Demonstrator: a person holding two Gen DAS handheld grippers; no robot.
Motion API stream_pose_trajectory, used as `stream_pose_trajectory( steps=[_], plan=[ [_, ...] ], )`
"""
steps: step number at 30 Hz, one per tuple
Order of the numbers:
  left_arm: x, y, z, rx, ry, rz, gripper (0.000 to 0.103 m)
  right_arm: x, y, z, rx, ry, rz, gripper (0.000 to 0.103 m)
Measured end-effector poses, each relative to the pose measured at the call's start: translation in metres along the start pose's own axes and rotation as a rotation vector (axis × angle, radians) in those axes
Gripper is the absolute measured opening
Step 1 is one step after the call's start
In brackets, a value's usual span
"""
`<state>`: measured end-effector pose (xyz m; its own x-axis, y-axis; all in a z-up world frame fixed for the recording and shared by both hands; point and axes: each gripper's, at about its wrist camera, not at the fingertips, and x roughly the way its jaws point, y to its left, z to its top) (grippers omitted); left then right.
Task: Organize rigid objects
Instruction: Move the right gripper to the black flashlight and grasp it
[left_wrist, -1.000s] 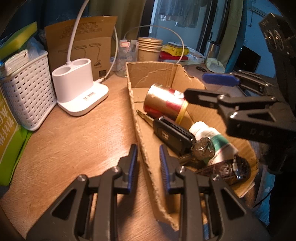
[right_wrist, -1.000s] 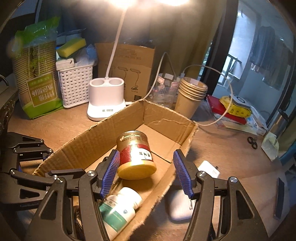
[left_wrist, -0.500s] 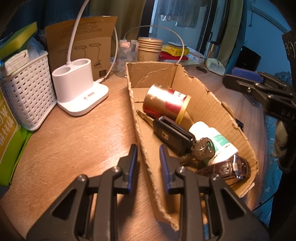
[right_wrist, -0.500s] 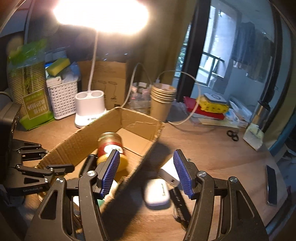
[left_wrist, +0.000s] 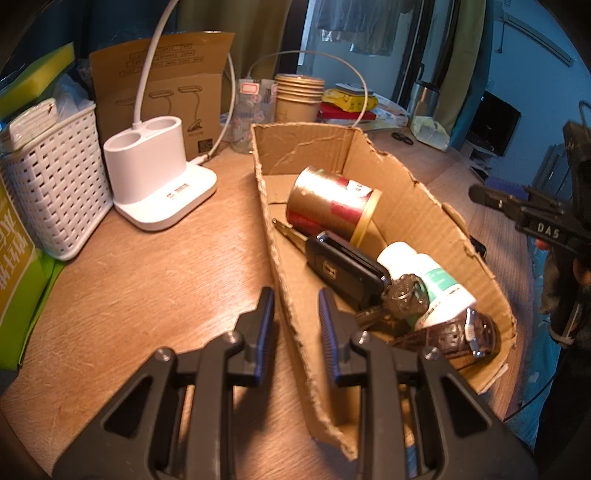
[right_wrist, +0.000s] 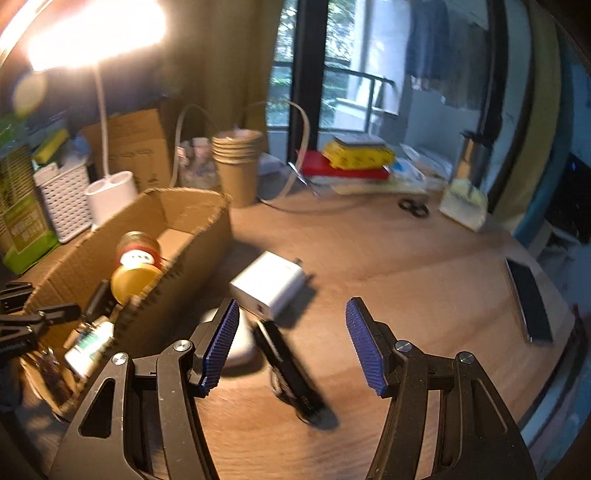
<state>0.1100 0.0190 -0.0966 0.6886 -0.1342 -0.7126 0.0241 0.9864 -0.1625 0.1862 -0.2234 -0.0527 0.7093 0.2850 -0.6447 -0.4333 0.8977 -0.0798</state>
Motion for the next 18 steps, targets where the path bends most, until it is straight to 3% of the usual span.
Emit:
stream_pose_trajectory(
  steps=[10,18],
  plan=[
    [0.000,0.000,0.000,0.001,0.000,-0.003,0.026,0.017,-0.013,-0.025,0.042,0.068,-0.012,0.064],
    [0.000,0.000,0.000,0.001,0.000,-0.003,0.026,0.033,-0.002,-0.033,0.001,0.106,-0.023,0.063]
  ],
)
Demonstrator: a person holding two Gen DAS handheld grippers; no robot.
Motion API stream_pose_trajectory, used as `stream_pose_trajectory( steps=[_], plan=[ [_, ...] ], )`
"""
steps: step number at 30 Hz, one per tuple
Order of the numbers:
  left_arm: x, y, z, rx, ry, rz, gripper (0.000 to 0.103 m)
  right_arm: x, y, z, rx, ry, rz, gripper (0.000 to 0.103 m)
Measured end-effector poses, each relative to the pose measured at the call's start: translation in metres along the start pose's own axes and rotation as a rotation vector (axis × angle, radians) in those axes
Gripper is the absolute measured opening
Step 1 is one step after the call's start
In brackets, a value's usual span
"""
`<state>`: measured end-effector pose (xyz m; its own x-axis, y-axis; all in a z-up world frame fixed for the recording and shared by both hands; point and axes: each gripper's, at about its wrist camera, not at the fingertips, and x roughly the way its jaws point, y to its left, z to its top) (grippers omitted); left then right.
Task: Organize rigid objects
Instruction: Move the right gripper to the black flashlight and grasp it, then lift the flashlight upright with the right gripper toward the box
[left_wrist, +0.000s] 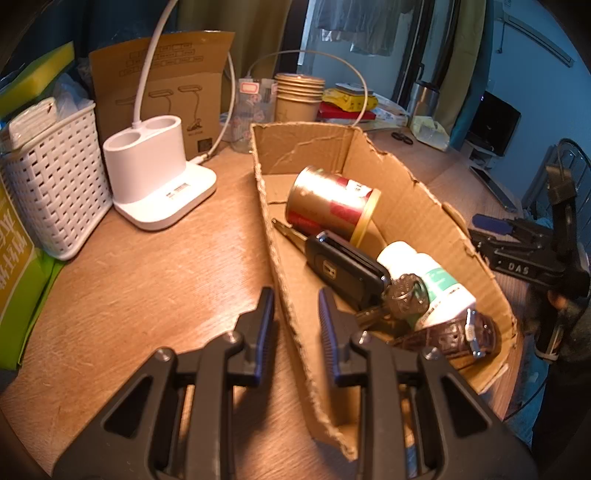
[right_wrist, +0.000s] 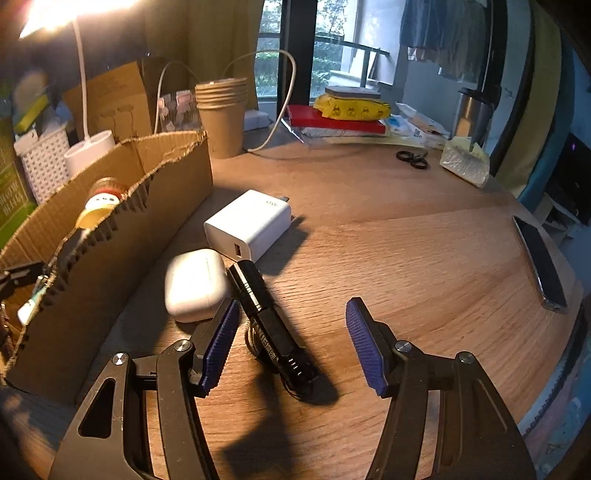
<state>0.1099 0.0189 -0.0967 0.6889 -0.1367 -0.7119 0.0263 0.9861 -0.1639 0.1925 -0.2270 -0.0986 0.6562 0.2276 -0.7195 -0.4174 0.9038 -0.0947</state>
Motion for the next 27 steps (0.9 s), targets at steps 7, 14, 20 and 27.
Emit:
stream_pose_trajectory(
  steps=[7,14,20,27],
  plan=[
    [0.000,0.000,0.000,0.000,0.000,0.000,0.026,0.007,0.005,0.001,-0.031,0.020,-0.005,0.048],
    [0.000,0.000,0.000,0.000,0.000,0.000,0.026,0.010,0.012,-0.001,-0.066,0.025,-0.012,0.027],
    [0.000,0.000,0.000,0.000,0.000,0.000,0.026,0.008,0.011,-0.001,-0.063,0.009,-0.011,0.022],
    [0.000,0.000,0.000,0.000,0.000,0.000,0.026,-0.002,0.012,0.002,-0.057,-0.021,-0.009,0.022]
  ],
)
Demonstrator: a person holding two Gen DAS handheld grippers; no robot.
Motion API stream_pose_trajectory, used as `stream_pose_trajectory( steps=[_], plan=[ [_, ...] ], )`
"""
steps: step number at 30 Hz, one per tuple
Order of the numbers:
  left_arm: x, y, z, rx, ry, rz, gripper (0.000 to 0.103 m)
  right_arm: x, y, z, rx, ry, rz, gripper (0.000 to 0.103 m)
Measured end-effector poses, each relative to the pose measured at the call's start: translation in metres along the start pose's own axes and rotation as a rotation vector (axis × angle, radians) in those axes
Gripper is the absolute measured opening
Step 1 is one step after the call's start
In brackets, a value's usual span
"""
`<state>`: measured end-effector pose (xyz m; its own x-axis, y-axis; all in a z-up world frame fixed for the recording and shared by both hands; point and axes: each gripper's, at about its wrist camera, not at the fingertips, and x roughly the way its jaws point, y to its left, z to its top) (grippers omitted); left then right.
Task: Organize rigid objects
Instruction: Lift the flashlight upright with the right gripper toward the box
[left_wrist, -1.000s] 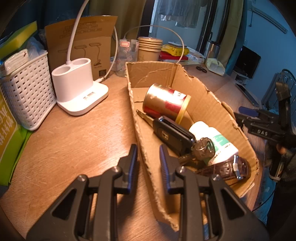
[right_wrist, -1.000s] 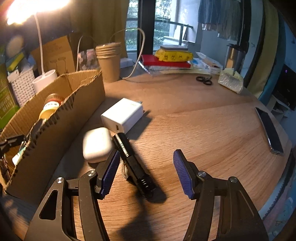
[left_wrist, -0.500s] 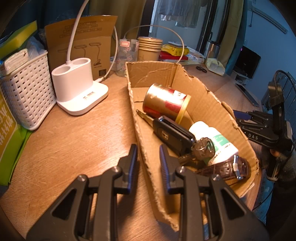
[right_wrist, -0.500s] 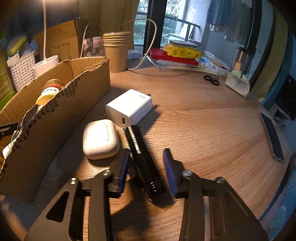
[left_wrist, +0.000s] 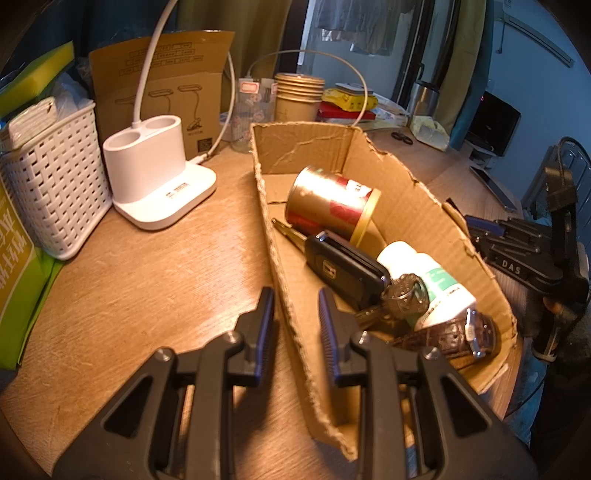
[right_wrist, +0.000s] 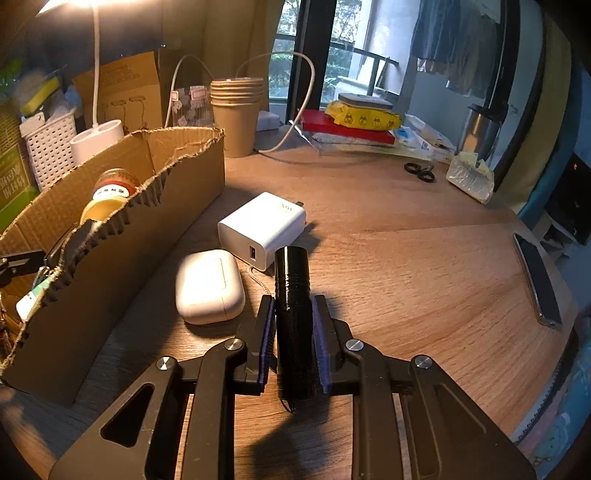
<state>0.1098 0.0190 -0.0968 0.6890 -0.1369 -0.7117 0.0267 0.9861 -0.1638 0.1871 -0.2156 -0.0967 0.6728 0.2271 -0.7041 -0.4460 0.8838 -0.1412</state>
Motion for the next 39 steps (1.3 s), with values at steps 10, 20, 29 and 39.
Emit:
stream_pose_trajectory(
  steps=[10,20,29,39],
  plan=[
    [0.000,0.000,0.000,0.000,0.000,0.000,0.026,-0.021,0.003,0.006,-0.002,-0.058,-0.010,0.022],
    [0.000,0.000,0.000,0.000,0.000,0.000,0.026,-0.050,0.012,0.019,-0.008,-0.130,0.012,0.022],
    [0.000,0.000,0.000,0.001,0.000,0.000,0.026,-0.074,0.026,0.035,-0.029,-0.203,0.040,0.022],
    [0.000,0.000,0.000,0.000,0.000,0.000,0.026,-0.106,0.042,0.055,-0.050,-0.305,0.067,0.022]
  ],
)
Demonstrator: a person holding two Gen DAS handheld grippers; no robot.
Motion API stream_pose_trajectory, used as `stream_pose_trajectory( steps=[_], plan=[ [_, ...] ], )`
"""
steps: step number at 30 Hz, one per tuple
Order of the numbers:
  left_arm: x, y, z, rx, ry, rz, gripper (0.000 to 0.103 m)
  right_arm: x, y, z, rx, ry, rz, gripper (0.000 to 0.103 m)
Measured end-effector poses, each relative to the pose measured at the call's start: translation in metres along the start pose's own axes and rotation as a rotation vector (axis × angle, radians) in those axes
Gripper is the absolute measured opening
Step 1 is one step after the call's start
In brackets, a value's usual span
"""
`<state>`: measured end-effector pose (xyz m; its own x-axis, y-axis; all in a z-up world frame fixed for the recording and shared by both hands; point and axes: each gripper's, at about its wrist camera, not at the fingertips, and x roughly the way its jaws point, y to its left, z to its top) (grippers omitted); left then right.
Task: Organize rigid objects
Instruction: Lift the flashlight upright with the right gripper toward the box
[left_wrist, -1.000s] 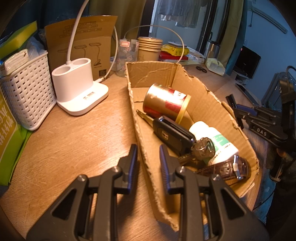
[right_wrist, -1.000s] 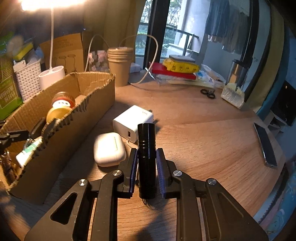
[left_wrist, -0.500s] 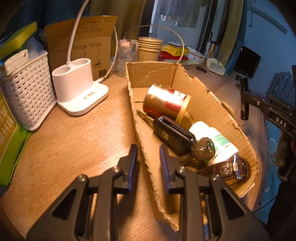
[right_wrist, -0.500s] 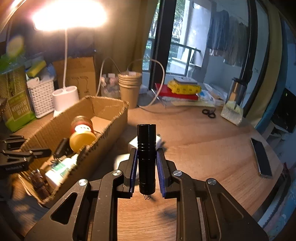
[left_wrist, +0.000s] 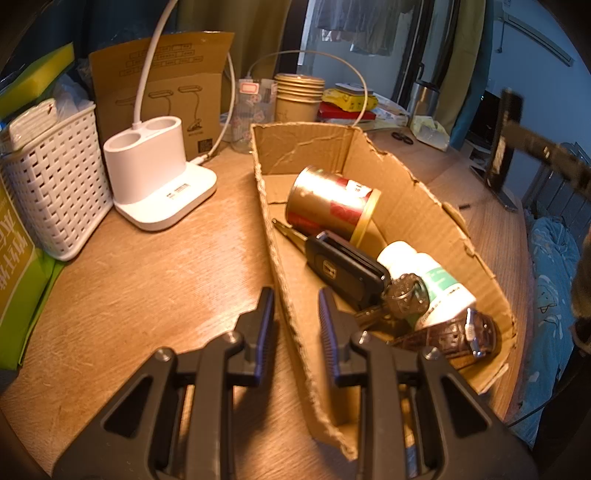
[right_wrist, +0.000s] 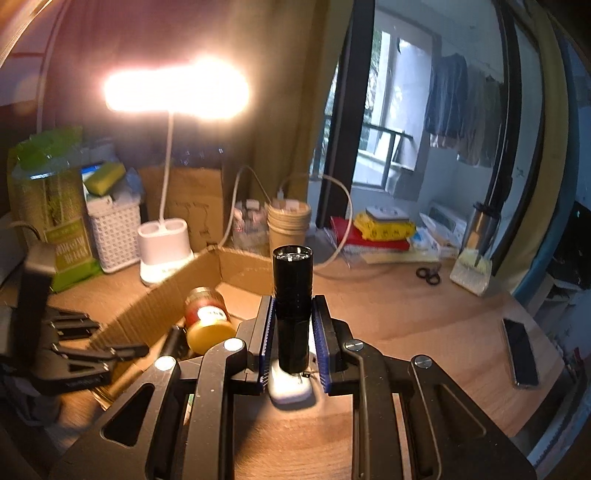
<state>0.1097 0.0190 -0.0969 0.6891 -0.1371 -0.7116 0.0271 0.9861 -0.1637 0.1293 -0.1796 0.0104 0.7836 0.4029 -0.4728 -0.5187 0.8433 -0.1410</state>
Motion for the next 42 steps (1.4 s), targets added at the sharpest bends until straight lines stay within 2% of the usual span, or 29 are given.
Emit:
stream_pose_trajectory(
  steps=[16,31,36,42],
  plan=[
    [0.000,0.000,0.000,0.000,0.000,0.000,0.026,-0.027,0.027,0.039,-0.068,-0.120,0.046,0.022],
    [0.000,0.000,0.000,0.000,0.000,0.000,0.026,-0.062,0.052,0.056,-0.094,-0.222,0.126,0.022],
    [0.000,0.000,0.000,0.000,0.000,0.000,0.026,-0.069,0.061,0.055,-0.109,-0.233,0.153,0.022],
    [0.000,0.000,0.000,0.001,0.000,0.000,0.026,-0.054,0.066,0.044,-0.101,-0.179,0.172,0.022]
  ],
)
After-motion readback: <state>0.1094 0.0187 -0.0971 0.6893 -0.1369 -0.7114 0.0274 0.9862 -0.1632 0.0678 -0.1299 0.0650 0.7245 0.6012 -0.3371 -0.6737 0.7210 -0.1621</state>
